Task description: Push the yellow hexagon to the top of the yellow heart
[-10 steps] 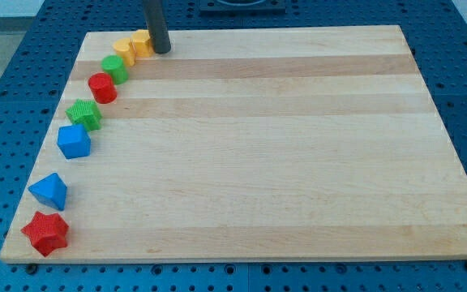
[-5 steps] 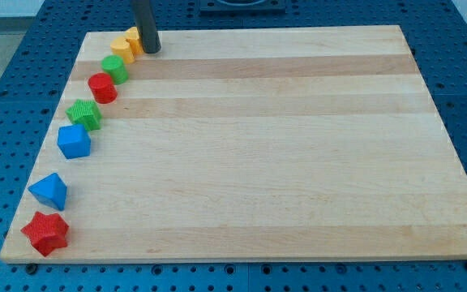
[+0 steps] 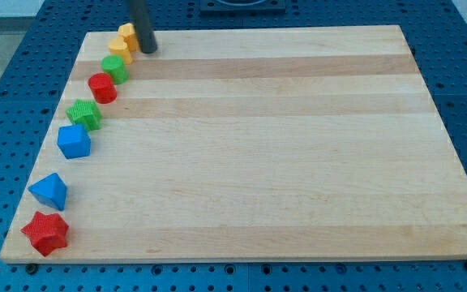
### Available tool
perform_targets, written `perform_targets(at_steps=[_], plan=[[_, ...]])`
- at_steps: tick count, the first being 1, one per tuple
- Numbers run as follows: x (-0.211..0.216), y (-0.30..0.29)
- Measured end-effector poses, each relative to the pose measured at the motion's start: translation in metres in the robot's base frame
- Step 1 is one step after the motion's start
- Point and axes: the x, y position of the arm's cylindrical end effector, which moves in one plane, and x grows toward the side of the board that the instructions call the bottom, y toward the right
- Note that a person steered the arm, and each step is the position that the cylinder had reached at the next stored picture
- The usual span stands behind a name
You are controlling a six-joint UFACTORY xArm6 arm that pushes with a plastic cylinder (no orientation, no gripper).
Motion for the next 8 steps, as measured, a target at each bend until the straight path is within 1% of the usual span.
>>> perform_targets(at_steps=[2, 8], plan=[[-0.014, 0.001], [-0.014, -0.045]])
